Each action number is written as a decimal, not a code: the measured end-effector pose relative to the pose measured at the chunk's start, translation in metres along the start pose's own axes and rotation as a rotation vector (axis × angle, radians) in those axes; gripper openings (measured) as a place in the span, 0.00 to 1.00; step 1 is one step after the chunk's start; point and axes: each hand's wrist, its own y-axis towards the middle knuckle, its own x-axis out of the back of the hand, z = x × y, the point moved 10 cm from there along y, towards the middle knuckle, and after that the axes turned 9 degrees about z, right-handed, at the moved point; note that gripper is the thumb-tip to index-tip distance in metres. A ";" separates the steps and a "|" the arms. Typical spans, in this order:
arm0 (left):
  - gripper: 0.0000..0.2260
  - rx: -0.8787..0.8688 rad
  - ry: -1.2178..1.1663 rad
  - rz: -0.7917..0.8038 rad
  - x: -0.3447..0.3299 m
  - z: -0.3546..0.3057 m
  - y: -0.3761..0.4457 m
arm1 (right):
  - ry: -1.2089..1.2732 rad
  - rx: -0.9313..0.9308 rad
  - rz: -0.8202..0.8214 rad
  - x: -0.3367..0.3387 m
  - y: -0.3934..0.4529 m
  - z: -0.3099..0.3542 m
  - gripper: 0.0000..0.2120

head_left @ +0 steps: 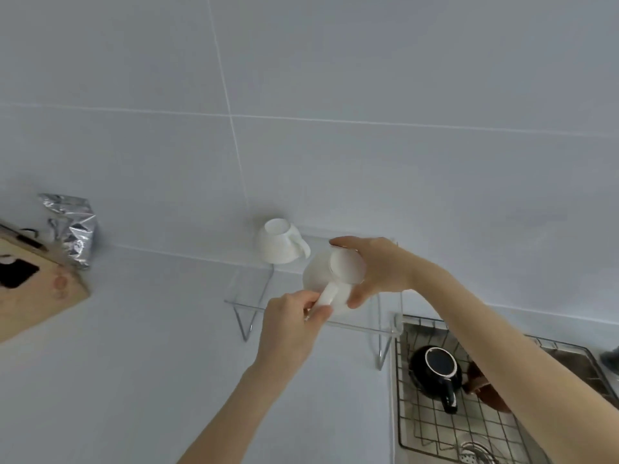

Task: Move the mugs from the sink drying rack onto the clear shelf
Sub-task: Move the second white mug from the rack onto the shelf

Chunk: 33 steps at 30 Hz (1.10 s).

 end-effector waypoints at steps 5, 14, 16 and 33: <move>0.09 0.055 0.202 -0.151 0.037 0.036 0.001 | -0.163 0.099 0.147 -0.016 0.066 0.059 0.47; 0.09 0.201 0.180 -0.167 0.051 0.096 0.025 | -0.260 0.110 0.290 -0.046 0.136 0.082 0.47; 0.09 0.220 0.163 -0.141 0.051 0.105 0.029 | -0.256 0.100 0.308 -0.053 0.146 0.078 0.48; 0.10 0.230 0.091 -0.150 0.047 0.114 0.035 | -0.446 0.156 0.376 -0.069 0.164 0.086 0.49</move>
